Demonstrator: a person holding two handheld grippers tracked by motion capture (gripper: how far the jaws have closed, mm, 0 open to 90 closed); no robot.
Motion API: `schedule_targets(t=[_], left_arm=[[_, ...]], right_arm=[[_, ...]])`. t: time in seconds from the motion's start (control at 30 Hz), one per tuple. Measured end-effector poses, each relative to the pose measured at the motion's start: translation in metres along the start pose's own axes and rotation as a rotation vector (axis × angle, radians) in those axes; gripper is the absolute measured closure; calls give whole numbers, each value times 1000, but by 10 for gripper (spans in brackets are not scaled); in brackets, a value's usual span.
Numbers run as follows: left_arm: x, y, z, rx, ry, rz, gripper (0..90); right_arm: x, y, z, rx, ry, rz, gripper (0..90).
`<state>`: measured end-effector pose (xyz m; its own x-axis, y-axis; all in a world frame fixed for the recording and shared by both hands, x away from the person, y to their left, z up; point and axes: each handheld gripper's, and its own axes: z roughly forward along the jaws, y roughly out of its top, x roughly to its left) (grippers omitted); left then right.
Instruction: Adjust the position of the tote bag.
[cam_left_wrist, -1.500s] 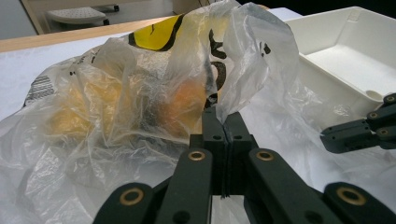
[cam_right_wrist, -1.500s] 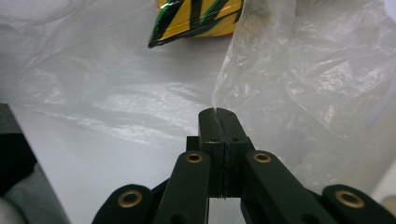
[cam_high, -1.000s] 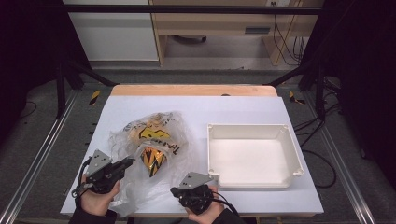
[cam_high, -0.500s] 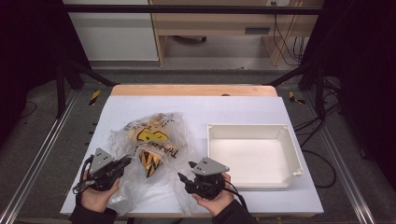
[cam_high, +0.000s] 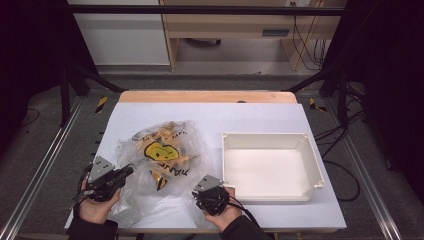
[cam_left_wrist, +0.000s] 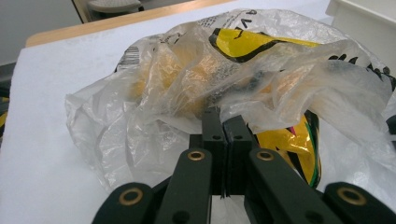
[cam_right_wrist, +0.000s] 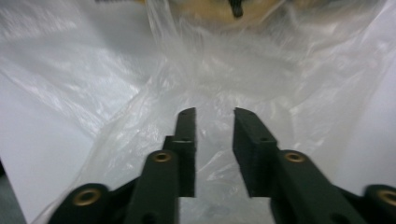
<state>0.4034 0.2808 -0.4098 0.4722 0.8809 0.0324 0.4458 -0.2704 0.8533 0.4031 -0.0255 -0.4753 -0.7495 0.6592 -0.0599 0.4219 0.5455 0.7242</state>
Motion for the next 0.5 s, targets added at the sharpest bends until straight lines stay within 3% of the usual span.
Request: schedule_targets(t=[0.03,0.07,0.1,0.2,0.3,0.4,0.43,0.47,0.5], left_arm=[[-2,0,2,19,-9,9,892],[-2,0,2,19,-9,9,892],[-4,-1,4,25,-18,7,892],[-5,-2,5,34,-30,4,892],[-4,-2,4,28,-30,-1,892],[0,-3,2,12,-20,-8,893],[2,-4,1,8,-13,-10,893],[5,-4,1,9,-8,-11,892],[8,-5,1,8,-2,-18,892]], right_arm=[[0,-3,4,17,7,8,829],[0,-3,4,17,7,8,829],[0,-3,4,18,26,24,900],[1,-3,3,24,31,23,900],[2,-3,0,26,71,33,900],[14,-1,-5,2,162,48,900],[14,-1,-5,2,162,48,900],[26,0,-3,-1,209,39,900],[26,0,-3,-1,209,39,900]])
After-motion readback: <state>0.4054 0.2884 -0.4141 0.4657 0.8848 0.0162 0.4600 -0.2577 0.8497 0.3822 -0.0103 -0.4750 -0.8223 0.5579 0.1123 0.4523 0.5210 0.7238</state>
